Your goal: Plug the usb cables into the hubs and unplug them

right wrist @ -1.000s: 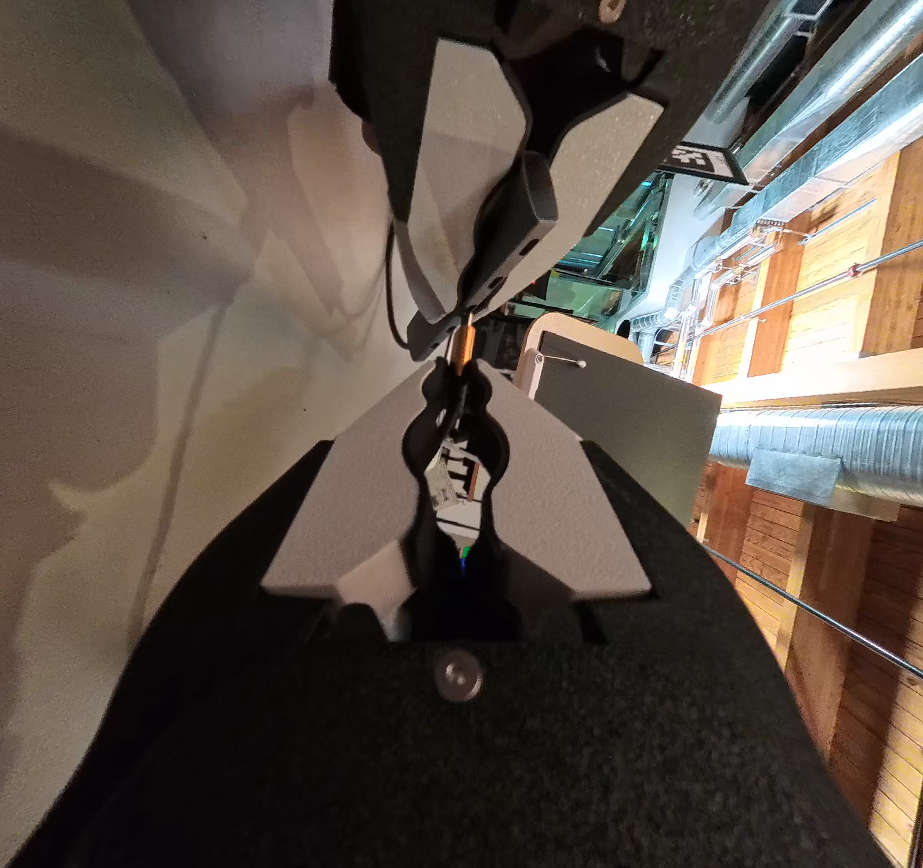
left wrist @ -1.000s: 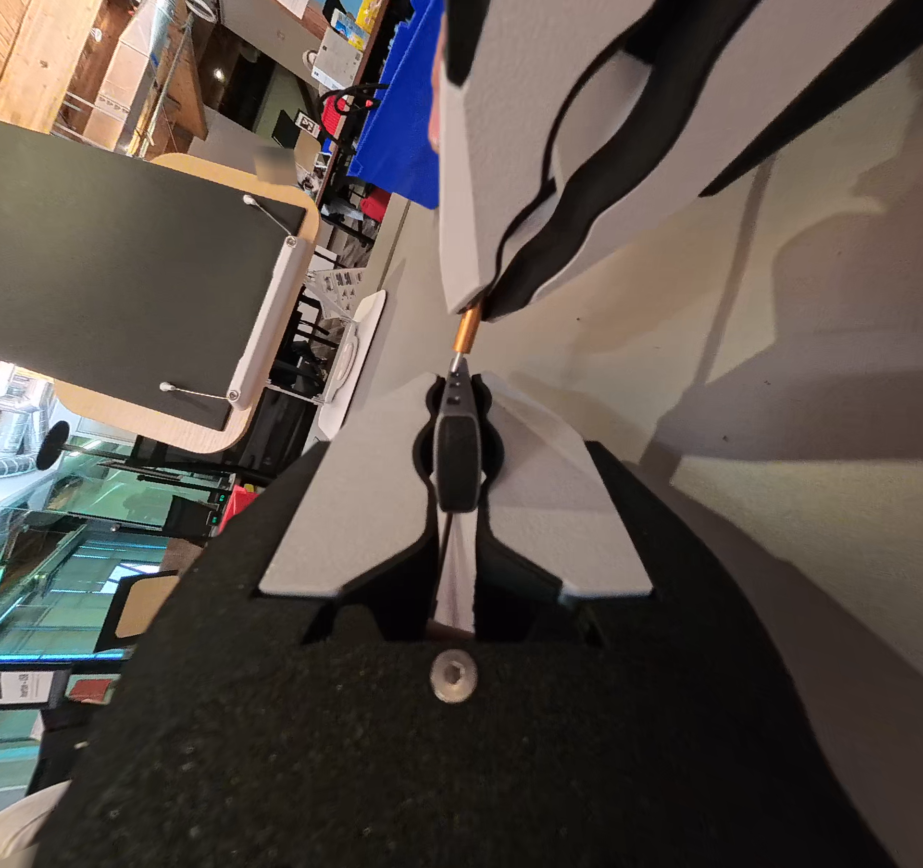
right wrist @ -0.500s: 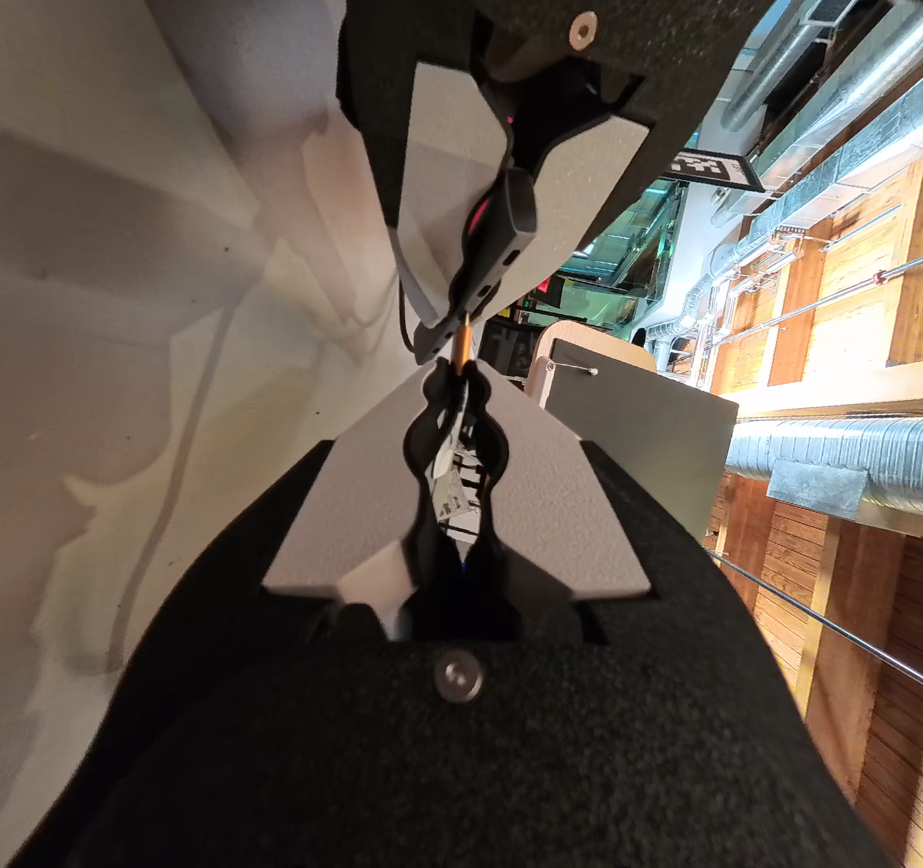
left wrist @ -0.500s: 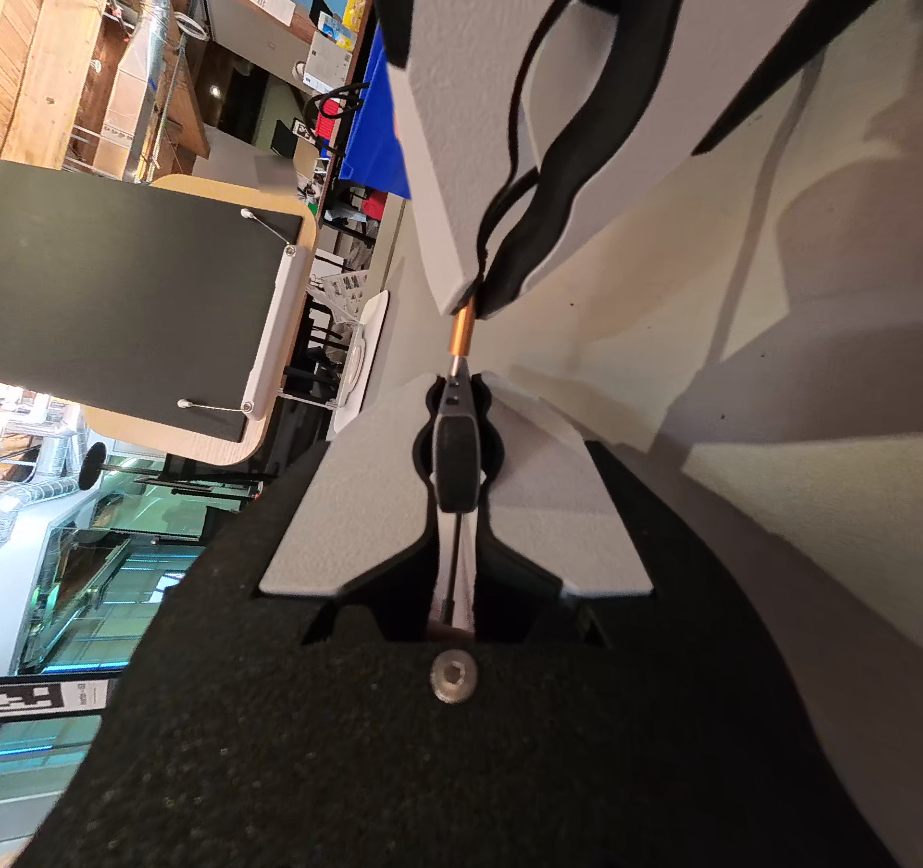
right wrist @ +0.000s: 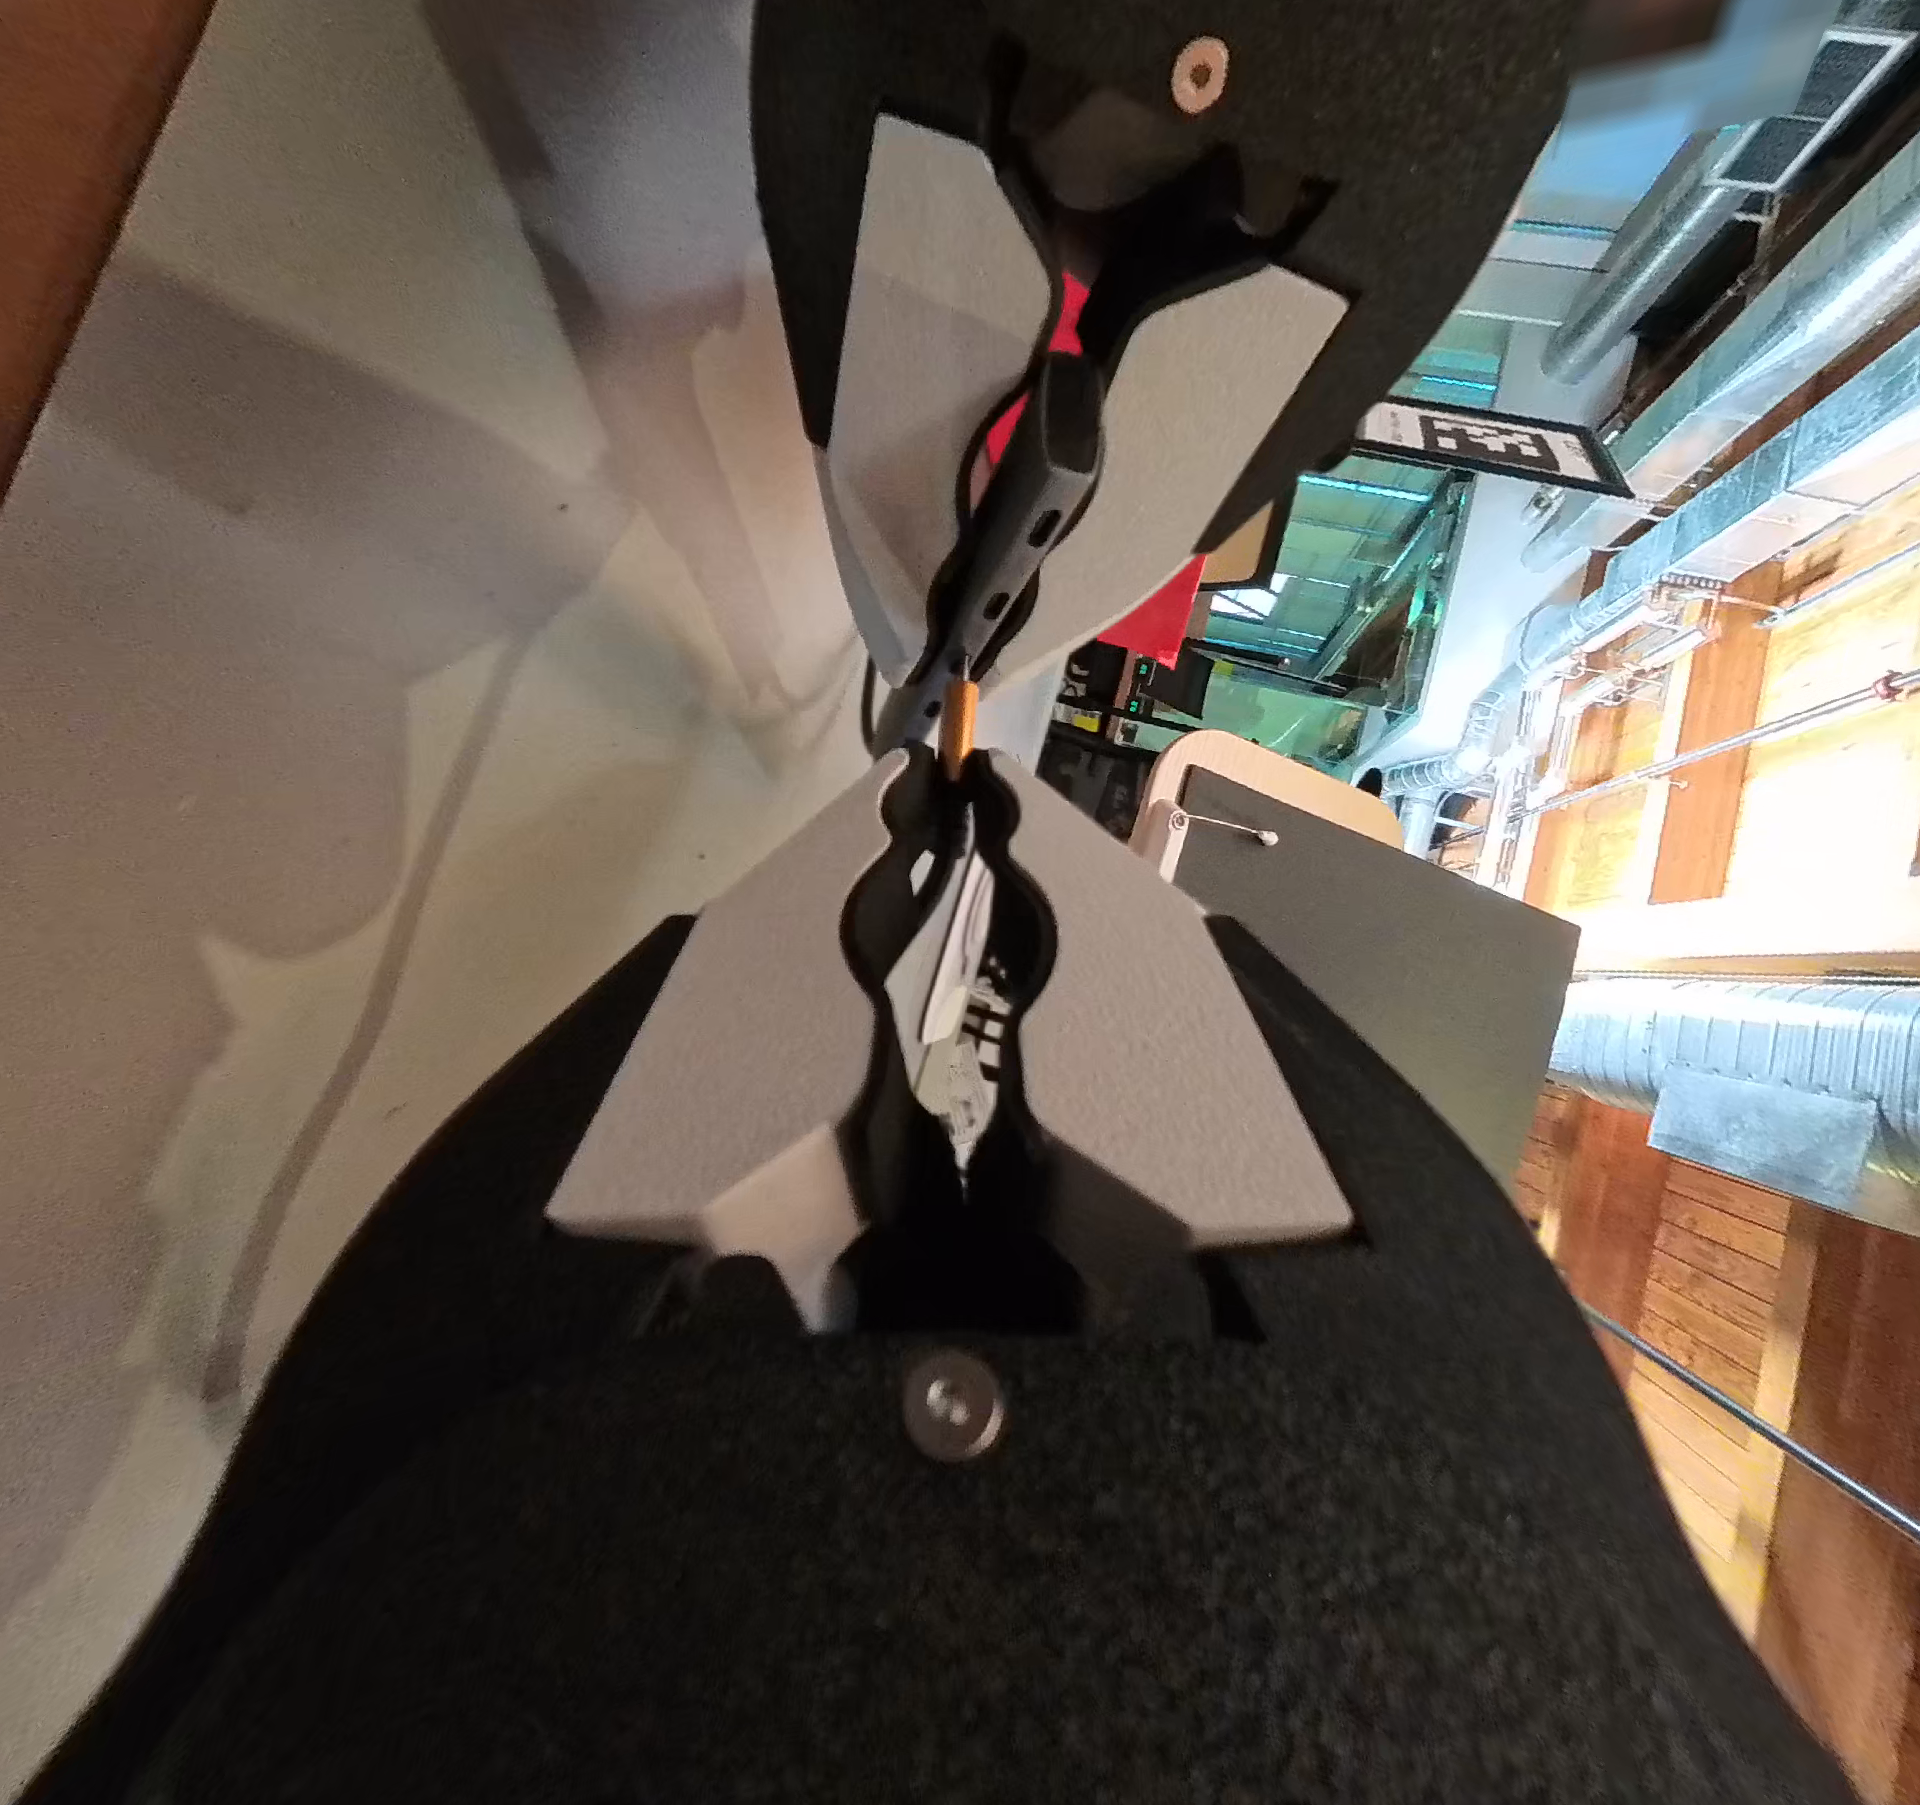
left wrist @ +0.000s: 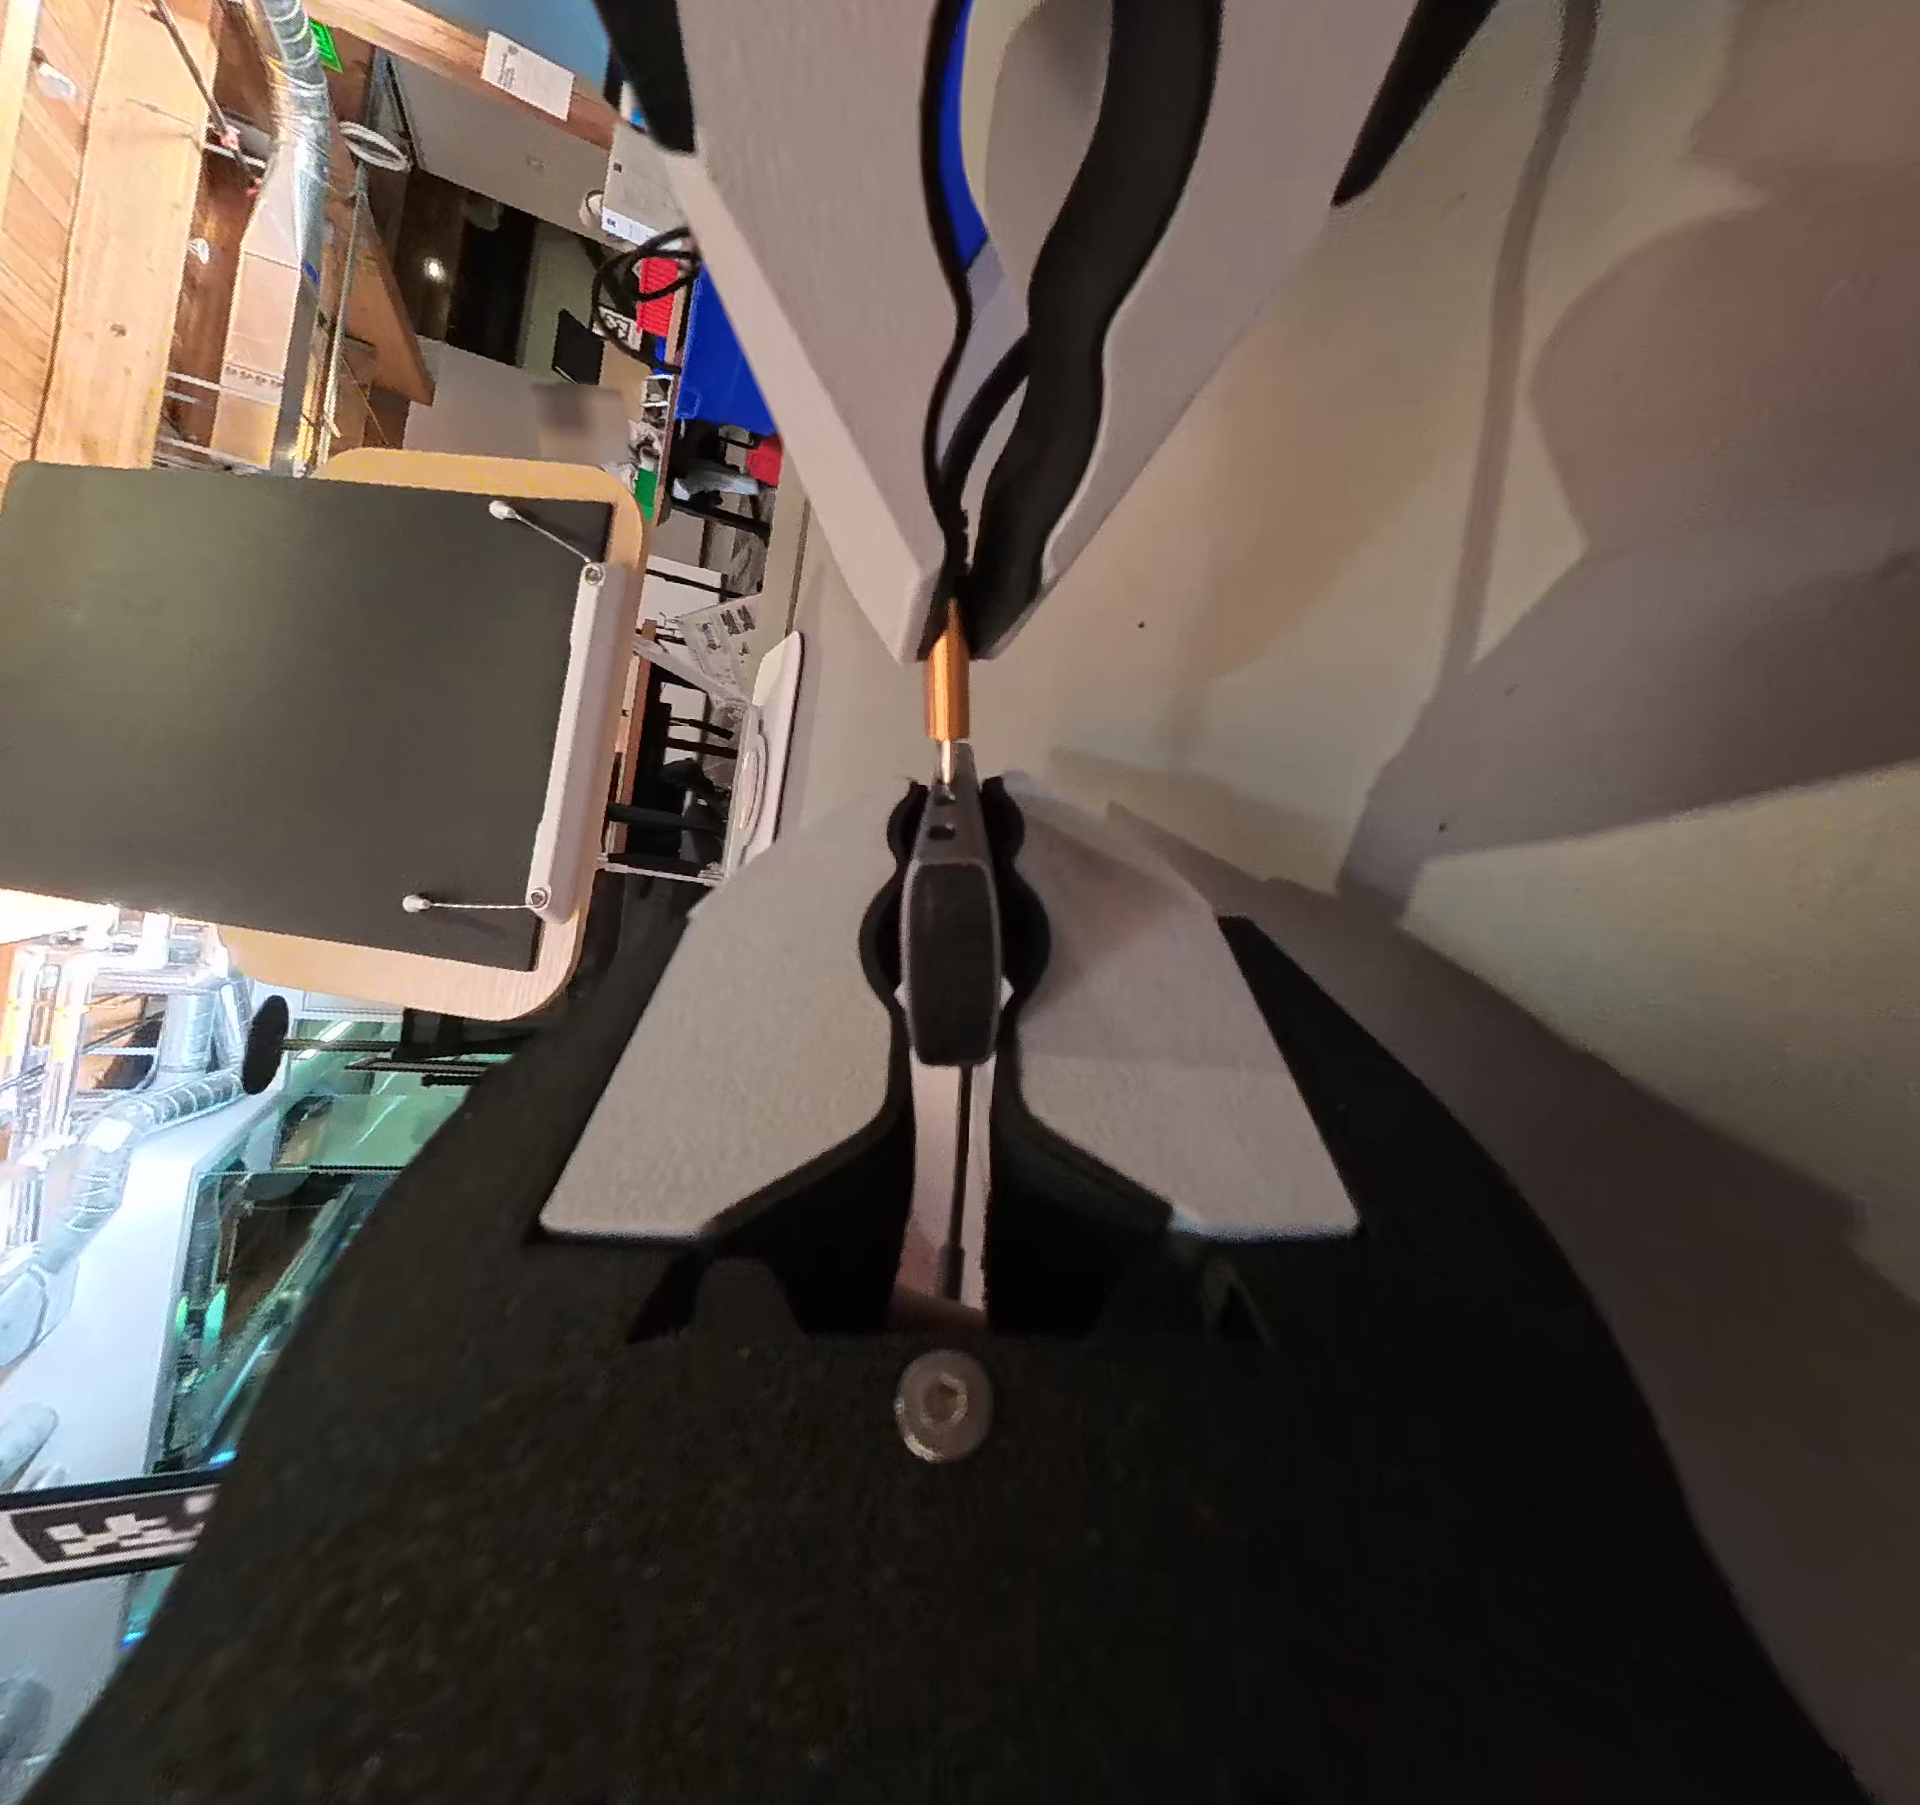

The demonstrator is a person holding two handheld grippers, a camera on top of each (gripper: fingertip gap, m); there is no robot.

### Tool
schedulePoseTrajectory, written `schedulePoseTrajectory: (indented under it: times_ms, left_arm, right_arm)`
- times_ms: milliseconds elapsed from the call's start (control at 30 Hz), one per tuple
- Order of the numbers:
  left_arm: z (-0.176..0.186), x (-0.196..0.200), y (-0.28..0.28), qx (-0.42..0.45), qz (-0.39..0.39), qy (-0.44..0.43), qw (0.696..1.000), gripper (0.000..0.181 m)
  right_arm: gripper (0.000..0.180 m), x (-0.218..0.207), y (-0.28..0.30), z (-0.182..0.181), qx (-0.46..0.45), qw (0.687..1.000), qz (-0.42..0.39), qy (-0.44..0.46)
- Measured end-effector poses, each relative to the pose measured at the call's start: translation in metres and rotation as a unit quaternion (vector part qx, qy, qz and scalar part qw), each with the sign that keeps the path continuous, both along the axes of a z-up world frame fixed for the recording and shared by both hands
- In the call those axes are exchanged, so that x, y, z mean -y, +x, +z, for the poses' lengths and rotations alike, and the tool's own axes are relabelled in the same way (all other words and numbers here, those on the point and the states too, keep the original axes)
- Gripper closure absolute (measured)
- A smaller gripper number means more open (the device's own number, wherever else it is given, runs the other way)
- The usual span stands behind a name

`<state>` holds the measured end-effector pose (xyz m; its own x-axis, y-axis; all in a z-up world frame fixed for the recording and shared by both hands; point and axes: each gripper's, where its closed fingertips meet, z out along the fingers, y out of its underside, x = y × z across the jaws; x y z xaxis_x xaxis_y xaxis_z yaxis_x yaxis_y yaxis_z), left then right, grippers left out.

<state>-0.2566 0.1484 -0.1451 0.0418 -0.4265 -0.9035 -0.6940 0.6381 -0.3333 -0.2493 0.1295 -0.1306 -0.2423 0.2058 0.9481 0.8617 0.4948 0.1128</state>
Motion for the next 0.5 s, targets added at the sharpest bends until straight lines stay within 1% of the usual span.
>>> schedulePoseTrajectory:
  times_ms: [167,300,400,467,500]
  left_arm:
    - [-0.0043,0.0014,0.0004,-0.033,-0.004,0.031,0.999,0.170]
    - [-0.0046,0.0047,0.0029,-0.038,-0.005,0.036,0.999,0.170]
    - [-0.0010,0.0038,0.0035,-0.027,-0.001,0.031,0.999,0.170]
    - [0.0010,0.0023,0.0037,-0.018,-0.001,0.027,0.999,0.170]
    - [0.0013,0.0018,0.0038,-0.014,-0.001,0.026,1.000,0.170]
  right_arm:
    - [0.175,0.0027,0.0002,-0.0051,0.002,1.000,-0.001,-0.021]
    - [0.175,0.0039,0.0002,-0.0068,-0.029,0.998,-0.005,-0.057]
    - [0.175,0.0020,0.0011,-0.0032,-0.039,0.998,-0.007,-0.047]
    - [0.174,0.0020,0.0008,-0.0027,-0.072,0.995,-0.011,-0.071]
    - [0.169,0.0025,0.0016,-0.0035,-0.098,0.990,-0.017,-0.102]
